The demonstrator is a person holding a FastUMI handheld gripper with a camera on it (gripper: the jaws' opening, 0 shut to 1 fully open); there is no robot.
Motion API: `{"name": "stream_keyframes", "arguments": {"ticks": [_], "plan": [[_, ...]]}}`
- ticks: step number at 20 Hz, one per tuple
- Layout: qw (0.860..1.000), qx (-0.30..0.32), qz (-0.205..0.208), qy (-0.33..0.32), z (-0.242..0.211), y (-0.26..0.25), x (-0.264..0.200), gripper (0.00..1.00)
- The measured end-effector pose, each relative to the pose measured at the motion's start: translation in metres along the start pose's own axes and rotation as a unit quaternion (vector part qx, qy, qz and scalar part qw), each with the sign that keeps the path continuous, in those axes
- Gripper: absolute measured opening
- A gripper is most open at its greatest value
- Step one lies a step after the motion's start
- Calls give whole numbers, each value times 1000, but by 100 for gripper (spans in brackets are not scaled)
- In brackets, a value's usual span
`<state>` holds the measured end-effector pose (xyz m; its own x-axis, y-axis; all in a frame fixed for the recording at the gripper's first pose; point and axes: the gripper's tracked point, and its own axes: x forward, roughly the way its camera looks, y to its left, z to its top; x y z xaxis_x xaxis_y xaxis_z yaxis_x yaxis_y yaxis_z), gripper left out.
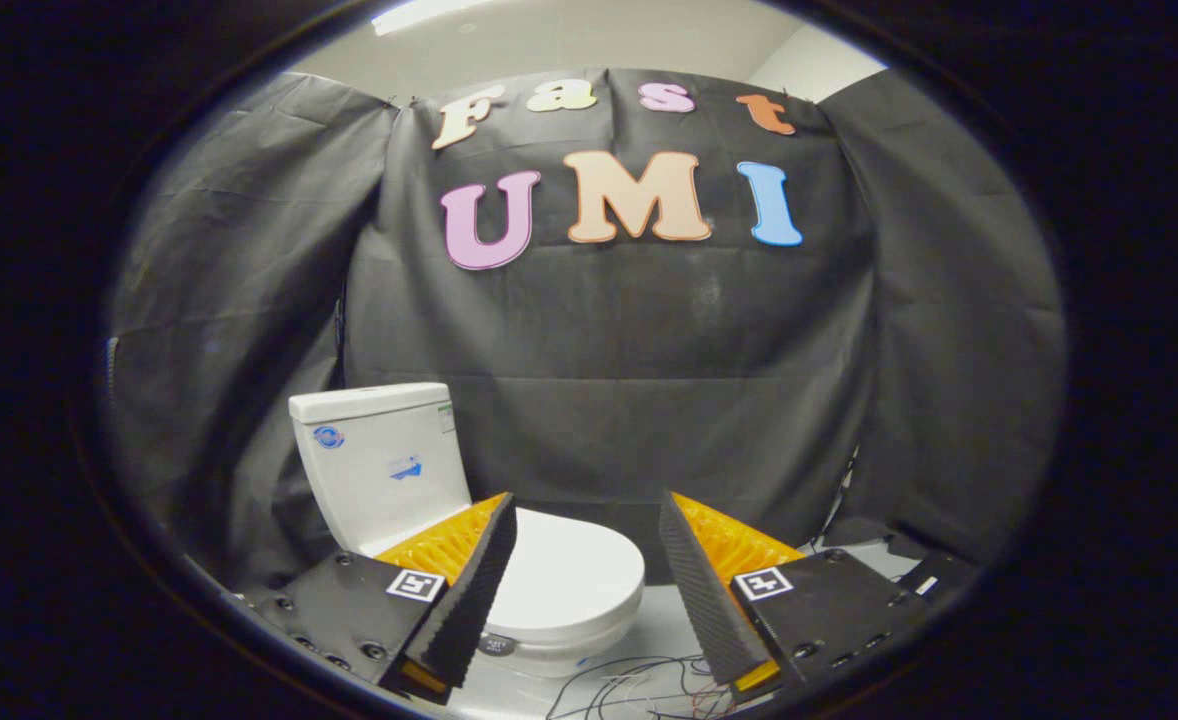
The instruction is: Open the toilet lid.
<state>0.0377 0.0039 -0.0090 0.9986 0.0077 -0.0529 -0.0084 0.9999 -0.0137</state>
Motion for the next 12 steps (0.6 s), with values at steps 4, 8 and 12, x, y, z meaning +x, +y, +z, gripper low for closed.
{"name": "stream_keyframes", "arguments": {"ticks": [4, 8, 12], "plan": [[1000, -6, 3, -4, 3, 2, 9, 89], [1000, -18, 18, -18, 12, 13, 19, 89], [998, -17, 40, -34, 25, 30, 39, 89]]}}
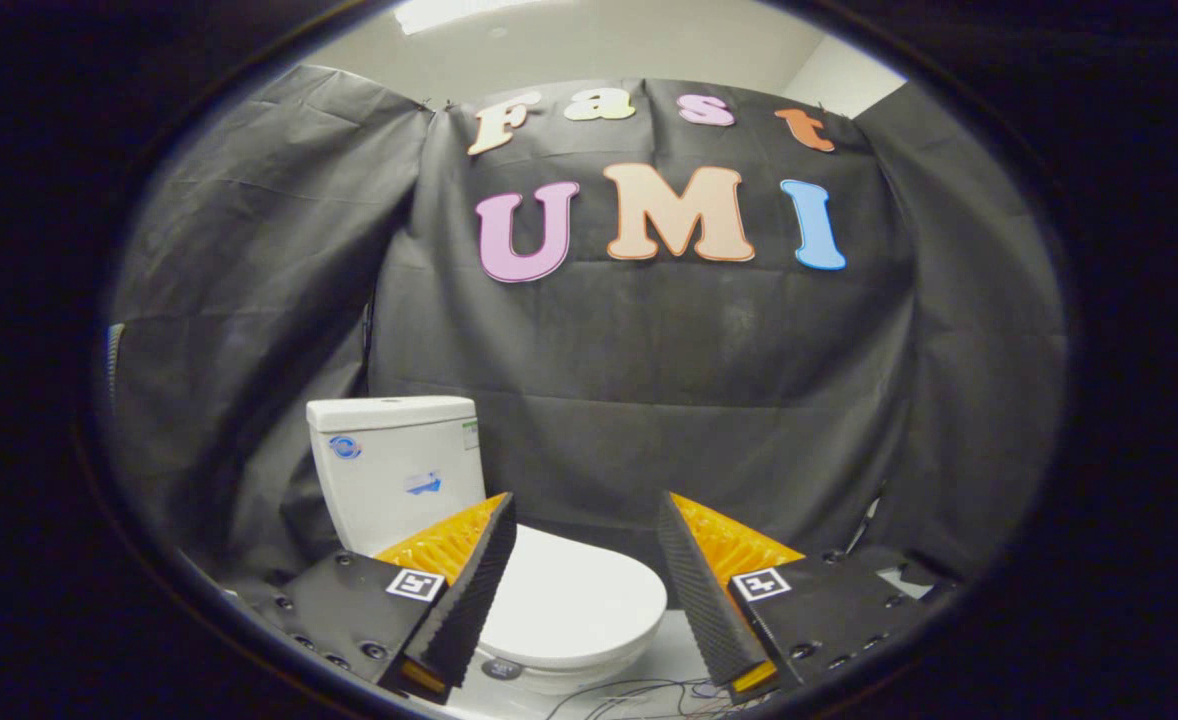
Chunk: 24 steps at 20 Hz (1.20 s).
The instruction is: Open the toilet lid.
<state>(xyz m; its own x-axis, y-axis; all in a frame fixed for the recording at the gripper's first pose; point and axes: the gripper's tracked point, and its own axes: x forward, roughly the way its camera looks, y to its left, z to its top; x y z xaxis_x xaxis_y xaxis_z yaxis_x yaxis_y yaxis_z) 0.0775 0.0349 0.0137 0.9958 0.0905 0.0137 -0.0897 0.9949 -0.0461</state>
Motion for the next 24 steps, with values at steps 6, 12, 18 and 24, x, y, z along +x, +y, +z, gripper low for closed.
{"name": "stream_keyframes", "arguments": {"ticks": [6, 12, 18, 24], "plan": [[996, 57, -43, -57, 21, 18, 28, 89], [980, 111, -130, -98, 26, 18, 32, 87], [943, 220, -232, -96, -10, 8, 13, 84], [898, 288, -322, -85, -60, 0, -6, 72]]}}
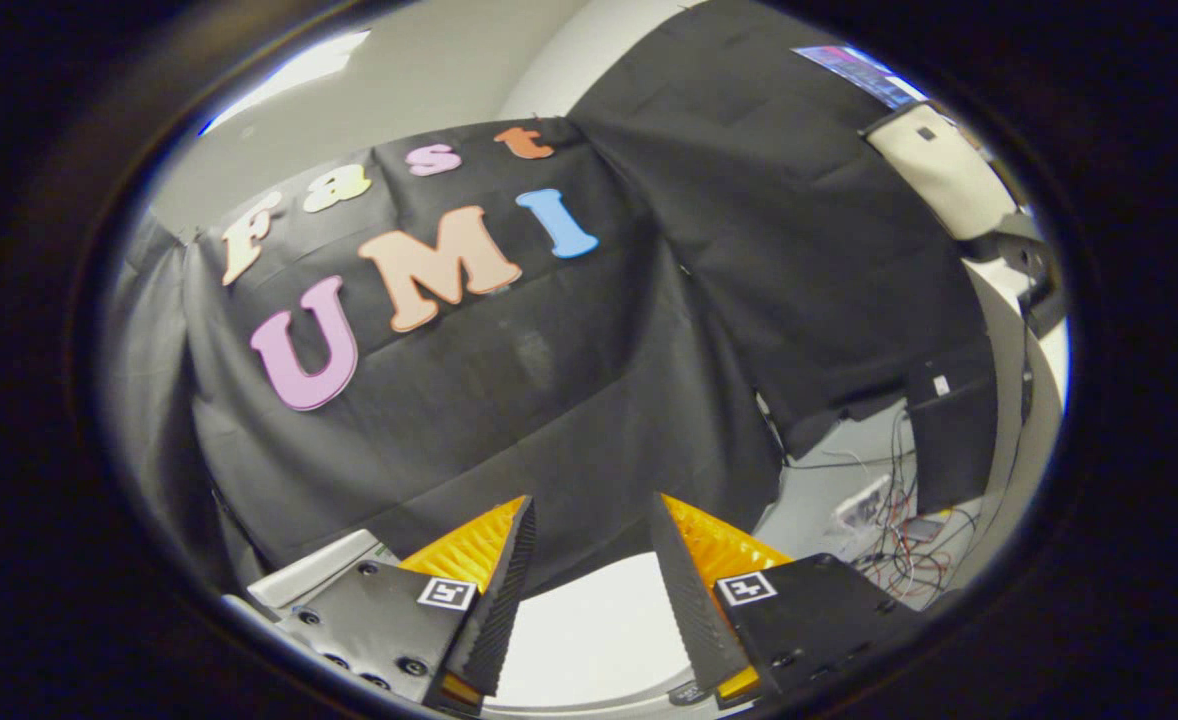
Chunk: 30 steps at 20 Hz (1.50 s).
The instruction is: Open the toilet lid.
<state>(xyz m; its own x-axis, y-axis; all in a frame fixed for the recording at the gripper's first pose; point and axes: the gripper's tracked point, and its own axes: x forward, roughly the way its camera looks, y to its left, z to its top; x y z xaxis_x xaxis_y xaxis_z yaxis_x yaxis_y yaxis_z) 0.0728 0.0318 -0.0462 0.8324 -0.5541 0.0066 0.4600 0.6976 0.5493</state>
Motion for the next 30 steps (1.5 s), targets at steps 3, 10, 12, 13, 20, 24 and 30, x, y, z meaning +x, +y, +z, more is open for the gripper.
{"name": "stream_keyframes", "arguments": {"ticks": [3, 10, 12, 13, 20, 24, 30], "plan": [[996, 11, -83, 17, -27, -35, -1, 72], [979, 125, -131, 98, -121, -57, -22, 69], [970, 153, -150, 116, -147, -67, -35, 69], [965, 162, -162, 126, -159, -71, -42, 69], [938, 227, -213, 155, -211, -97, -66, 52], [926, 236, -228, 188, -235, -111, -69, 52], [906, 298, -211, 216, -263, -101, -68, 38]]}}
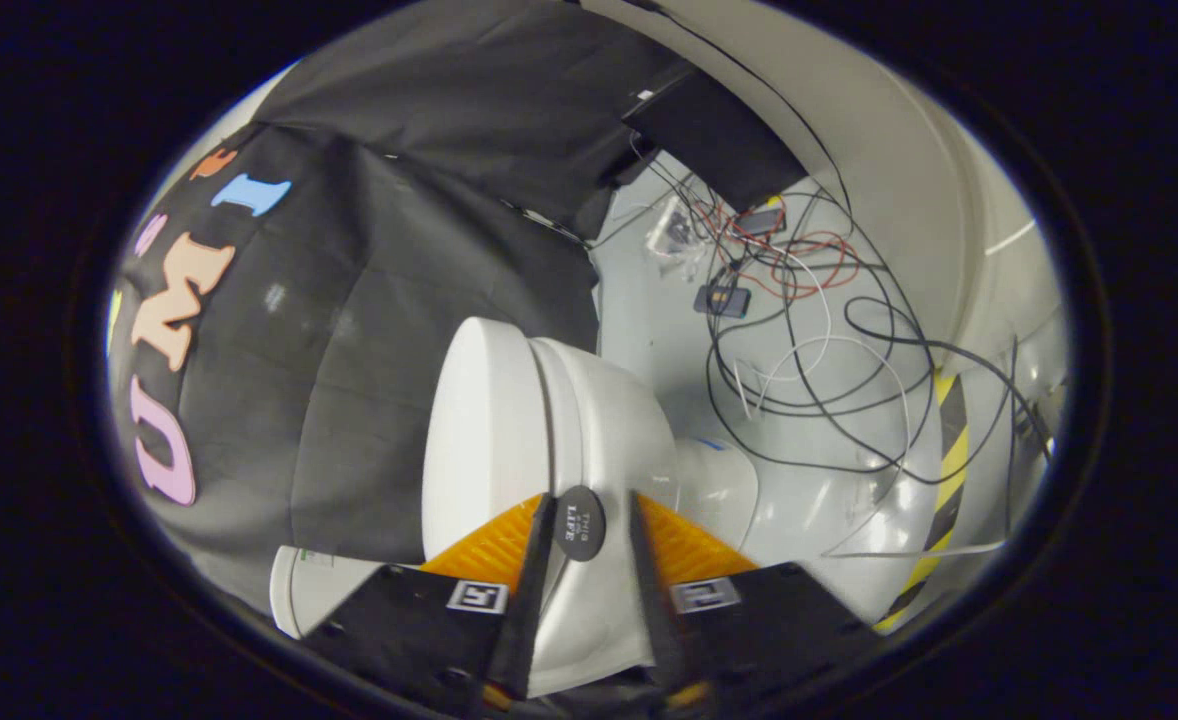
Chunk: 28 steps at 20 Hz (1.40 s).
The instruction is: Open the toilet lid.
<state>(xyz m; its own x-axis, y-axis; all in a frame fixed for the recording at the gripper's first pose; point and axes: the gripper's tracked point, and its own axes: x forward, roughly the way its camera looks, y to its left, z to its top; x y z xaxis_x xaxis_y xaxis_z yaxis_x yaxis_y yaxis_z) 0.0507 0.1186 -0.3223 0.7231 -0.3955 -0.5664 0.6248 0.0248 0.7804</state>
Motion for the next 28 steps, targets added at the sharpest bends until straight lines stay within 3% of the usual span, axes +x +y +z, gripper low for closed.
{"name": "stream_keyframes", "arguments": {"ticks": [2, 6, 7, 8, 12, 16, 21, 25, 28], "plan": [[1000, 1, 3, 10, 6, 0, 9, 24], [1000, -15, 1, 23, 5, 2, 13, 25], [1000, -5, 6, 23, -13, 1, 10, 24], [1000, -1, 6, 26, 8, 2, 8, 11], [999, -15, 22, 30, 7, 8, 11, 10], [995, -86, 28, 42, 8, 18, 1, 5], [990, -124, 63, 13, 17, 58, -23, 4], [984, -141, 111, -22, 18, 99, -46, 4], [968, -194, 153, -32, 12, 137, -66, 4]]}}
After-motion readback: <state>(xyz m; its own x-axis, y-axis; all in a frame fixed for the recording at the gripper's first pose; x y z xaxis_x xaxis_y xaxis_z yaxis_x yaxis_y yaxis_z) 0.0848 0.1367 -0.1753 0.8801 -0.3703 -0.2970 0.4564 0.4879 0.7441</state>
